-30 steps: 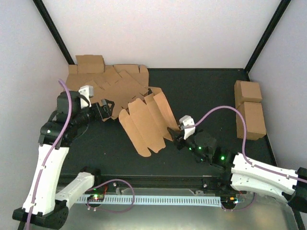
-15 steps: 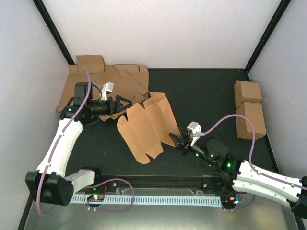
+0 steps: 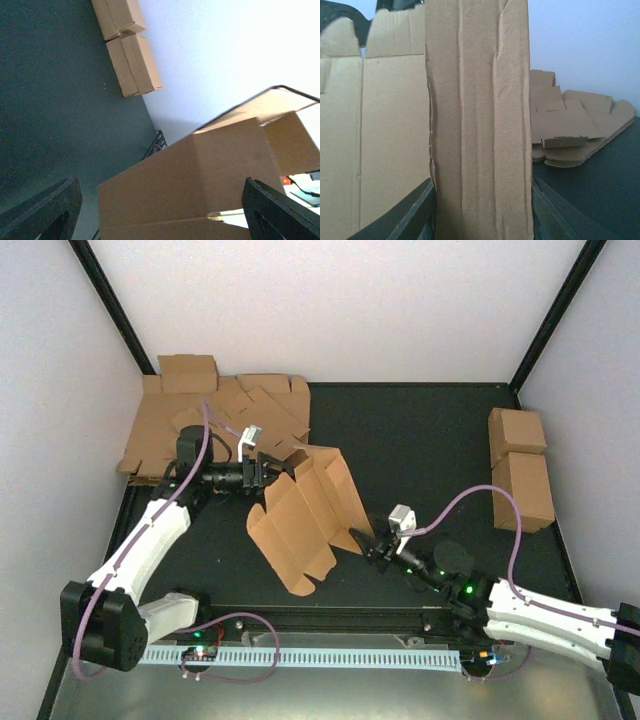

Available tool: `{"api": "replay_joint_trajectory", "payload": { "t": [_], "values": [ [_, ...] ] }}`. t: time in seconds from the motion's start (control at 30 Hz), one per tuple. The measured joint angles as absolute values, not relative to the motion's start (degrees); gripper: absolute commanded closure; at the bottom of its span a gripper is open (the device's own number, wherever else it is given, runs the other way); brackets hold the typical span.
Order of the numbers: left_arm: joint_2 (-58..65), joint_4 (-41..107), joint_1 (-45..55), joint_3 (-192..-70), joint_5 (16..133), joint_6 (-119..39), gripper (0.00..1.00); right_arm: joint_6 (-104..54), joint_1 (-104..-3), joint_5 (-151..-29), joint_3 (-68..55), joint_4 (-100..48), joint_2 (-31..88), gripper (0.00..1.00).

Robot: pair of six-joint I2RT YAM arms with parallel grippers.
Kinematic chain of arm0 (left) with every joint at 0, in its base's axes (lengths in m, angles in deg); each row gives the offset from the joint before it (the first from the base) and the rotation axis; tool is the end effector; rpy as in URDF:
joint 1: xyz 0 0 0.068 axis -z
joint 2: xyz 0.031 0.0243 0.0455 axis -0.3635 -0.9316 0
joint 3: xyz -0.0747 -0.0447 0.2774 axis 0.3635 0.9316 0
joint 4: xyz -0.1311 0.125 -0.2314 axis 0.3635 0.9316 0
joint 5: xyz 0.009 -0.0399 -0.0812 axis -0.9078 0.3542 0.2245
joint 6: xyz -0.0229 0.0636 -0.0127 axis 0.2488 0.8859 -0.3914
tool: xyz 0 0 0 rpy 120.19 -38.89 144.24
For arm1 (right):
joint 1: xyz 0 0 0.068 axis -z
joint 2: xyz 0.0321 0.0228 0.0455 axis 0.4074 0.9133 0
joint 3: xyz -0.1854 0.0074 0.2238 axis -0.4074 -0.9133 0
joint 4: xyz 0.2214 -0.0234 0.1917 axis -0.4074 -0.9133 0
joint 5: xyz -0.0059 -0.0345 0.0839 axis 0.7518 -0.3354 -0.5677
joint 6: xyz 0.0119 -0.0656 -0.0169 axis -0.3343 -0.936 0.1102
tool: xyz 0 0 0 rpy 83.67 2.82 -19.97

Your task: Fold the paper box

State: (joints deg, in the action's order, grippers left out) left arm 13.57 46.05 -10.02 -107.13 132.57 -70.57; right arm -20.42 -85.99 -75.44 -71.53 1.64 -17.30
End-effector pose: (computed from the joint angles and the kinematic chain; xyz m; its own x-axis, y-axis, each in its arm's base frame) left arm 0.2572 -0.1033 0.2990 -0.9253 -0.0882 -0.3689 0.3398 0.2390 -0.9096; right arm 0.0986 0.1710 0.2225 -0.1419 0.1573 -0.9773 -0.8080 0.5520 0.2061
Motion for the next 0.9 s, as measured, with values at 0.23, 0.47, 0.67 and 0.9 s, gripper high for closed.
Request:
{"api": "replay_joint_trajectory", "payload": {
  "t": [0.23, 0.47, 0.67, 0.9],
  "values": [
    [16.53, 37.72, -9.43, -102.48, 134.1, -76.65, 0.15, -20.75, -85.99, -76.35, -72.29, 6.32, -13.15, 0.52],
    [16.15, 37.55, -8.91, -101.38, 134.06, -77.39, 0.29, -21.06, -85.99, -77.53, -72.29, 8.2, -11.64, 0.51],
    [15.45, 38.33, -8.01, -101.43, 133.8, -76.1, 0.46, -21.28, -85.99, -78.47, -72.4, 10.28, -8.95, 0.48],
    [13.47, 43.84, -7.71, -101.67, 132.88, -70.68, 0.7, -21.47, -85.99, -79.89, -72.55, 13.6, -3.8, 0.47]
  ]
}}
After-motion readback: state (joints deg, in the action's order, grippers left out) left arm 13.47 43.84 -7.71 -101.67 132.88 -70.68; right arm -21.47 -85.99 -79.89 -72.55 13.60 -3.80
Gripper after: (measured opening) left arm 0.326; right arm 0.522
